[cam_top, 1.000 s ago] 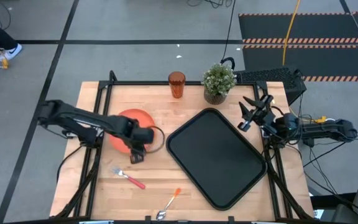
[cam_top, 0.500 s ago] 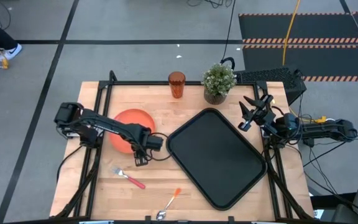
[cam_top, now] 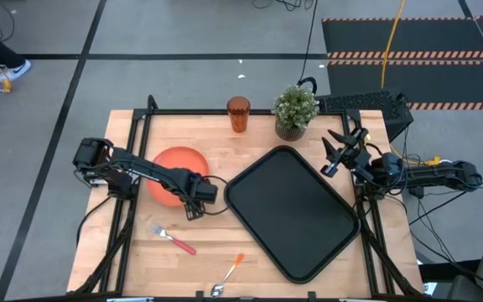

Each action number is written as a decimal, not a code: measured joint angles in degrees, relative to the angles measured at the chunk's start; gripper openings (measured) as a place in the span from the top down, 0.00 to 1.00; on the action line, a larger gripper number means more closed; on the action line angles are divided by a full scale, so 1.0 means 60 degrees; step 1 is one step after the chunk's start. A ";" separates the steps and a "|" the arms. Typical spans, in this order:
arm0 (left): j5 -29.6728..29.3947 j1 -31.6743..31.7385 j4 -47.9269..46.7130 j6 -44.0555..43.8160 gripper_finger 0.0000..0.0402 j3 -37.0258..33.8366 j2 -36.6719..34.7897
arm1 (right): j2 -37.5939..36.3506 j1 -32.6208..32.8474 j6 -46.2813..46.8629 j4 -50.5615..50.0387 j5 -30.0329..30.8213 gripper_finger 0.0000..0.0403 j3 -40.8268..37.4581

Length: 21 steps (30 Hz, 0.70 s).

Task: Pick and place plate/cup/fork/spoon on tray
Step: Put the orange plate on the black serving tray

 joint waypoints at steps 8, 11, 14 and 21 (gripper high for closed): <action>-0.0496 0.0098 -0.0252 -0.0168 0.95 0.0047 -0.0011 | 0.0003 0.0000 0.0015 0.0179 0.0020 0.69 -0.0007; -0.0566 0.0106 -0.0368 -0.0162 0.97 0.0430 0.0000 | 0.0003 0.0000 0.0015 0.0300 0.0160 0.69 -0.0007; -0.0584 0.0019 -0.0815 0.0213 0.98 0.1287 0.0000 | 0.0002 0.0000 -0.0057 0.0466 0.0518 0.69 -0.0011; -0.2011 -0.0544 -0.0925 0.2647 0.98 0.4037 0.0000 | 0.0000 0.0000 -0.0131 0.1103 0.0973 0.69 -0.0015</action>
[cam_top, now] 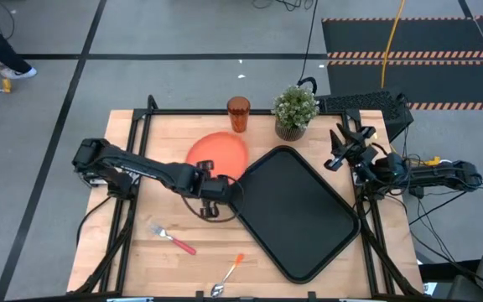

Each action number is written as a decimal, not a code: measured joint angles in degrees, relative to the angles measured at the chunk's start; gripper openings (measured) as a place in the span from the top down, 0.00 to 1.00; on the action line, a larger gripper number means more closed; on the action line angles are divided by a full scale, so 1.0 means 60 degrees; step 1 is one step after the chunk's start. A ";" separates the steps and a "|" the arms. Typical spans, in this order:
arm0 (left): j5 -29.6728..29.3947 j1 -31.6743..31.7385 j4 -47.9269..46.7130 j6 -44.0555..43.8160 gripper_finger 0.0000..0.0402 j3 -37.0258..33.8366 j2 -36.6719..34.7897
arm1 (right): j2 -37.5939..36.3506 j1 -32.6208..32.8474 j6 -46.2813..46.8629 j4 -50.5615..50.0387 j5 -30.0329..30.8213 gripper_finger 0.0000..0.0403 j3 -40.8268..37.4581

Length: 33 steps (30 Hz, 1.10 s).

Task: Pick and place plate/cup/fork/spoon on tray
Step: Put the orange plate on the black serving tray

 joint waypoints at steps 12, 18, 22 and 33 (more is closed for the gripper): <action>-0.0142 -0.0091 0.0683 0.3355 0.99 0.2670 0.2291 | 0.0000 0.0000 0.0604 0.0292 0.0019 0.69 0.0000; -0.0141 -0.0162 0.0065 0.4684 0.99 0.4753 0.4123 | -0.0004 0.0024 0.1244 0.0284 0.0025 0.69 0.0000; -0.0123 -0.0205 0.0334 0.5604 0.99 0.6214 0.4847 | -0.0004 0.0029 0.1502 0.0050 0.0029 0.69 0.0000; 0.0658 -0.0347 0.0073 0.6911 0.99 0.7740 0.6450 | -0.0198 0.0029 0.0199 0.0200 0.4680 0.69 -0.0004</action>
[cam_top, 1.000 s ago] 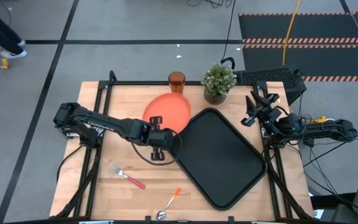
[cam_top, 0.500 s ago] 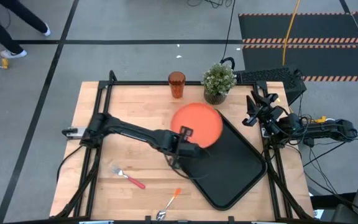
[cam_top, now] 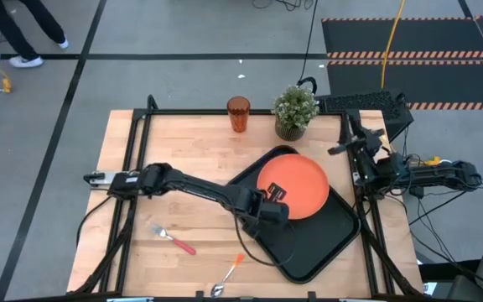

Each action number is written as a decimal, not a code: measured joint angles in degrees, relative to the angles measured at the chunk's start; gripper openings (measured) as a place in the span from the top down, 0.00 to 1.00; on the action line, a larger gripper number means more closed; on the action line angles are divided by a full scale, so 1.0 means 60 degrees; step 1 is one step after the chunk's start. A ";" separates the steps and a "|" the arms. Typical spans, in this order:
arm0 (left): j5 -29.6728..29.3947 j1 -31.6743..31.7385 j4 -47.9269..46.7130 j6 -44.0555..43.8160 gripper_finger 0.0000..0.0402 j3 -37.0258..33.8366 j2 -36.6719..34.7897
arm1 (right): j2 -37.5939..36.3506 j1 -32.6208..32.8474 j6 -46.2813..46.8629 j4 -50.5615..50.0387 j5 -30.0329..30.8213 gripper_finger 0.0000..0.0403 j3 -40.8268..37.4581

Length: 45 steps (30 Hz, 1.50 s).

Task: Pick and place plate/cup/fork/spoon on tray
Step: Put the orange plate on the black serving tray, then move the black serving tray to the center of the table

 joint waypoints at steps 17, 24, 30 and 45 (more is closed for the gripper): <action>0.1027 -0.0063 0.0076 -0.0174 0.97 -0.0055 0.1003 | -0.0093 0.0251 -0.0059 0.0049 0.1034 0.69 0.0000; 0.1703 -0.0124 0.0182 -0.0971 0.86 -0.0058 0.0748 | -0.0097 0.0251 -0.0135 0.0224 0.0516 0.69 0.0000; 0.2016 -0.0343 0.0342 -0.1300 0.80 -0.0055 0.0675 | -0.0100 0.0251 -0.0512 0.0601 0.0517 0.69 0.0000; 0.0142 0.1517 -0.3808 -0.2236 0.80 -0.0051 0.0089 | -0.0100 0.0251 -0.0490 0.0582 0.0530 0.69 0.0000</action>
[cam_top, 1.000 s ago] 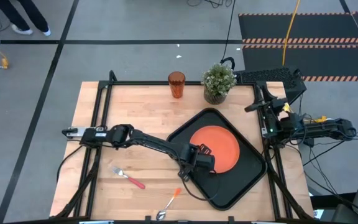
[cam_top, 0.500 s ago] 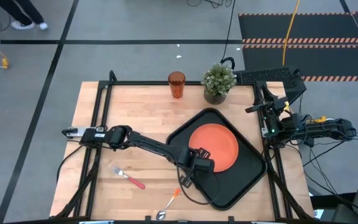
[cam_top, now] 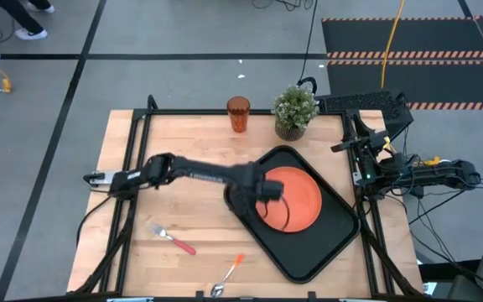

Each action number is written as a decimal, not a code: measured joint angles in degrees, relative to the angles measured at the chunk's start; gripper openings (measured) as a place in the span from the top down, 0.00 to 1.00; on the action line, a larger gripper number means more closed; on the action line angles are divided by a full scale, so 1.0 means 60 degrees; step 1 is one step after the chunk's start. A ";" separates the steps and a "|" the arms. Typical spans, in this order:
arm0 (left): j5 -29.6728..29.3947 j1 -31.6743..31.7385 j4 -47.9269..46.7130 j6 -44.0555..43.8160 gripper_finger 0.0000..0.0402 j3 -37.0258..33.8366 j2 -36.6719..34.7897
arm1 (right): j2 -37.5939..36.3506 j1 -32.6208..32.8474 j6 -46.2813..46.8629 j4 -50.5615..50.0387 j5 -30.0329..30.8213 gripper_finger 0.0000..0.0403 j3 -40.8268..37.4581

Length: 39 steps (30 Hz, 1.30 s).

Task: Pick and place plate/cup/fork/spoon on tray
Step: Move the black serving tray to the center of the table

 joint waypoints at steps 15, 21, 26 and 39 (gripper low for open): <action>0.2209 0.2647 0.0469 -0.3114 0.80 -0.0666 0.0000 | -0.0001 0.0000 -0.0628 -0.0002 0.0018 0.69 0.0000; 0.2229 0.2194 0.1519 -0.2097 0.80 -0.1134 0.0000 | -0.0001 -0.0007 -0.0955 0.0011 0.0017 0.69 0.0000; 0.1836 0.1847 0.1895 -0.1644 0.80 -0.1192 0.0000 | 0.0003 -0.0007 -0.1095 0.0132 -0.0005 0.69 0.0000; 0.0853 0.1990 0.2346 -0.2146 0.80 -0.2843 -0.0087 | 0.0003 -0.0010 -0.1100 0.0265 -0.0302 0.69 0.0004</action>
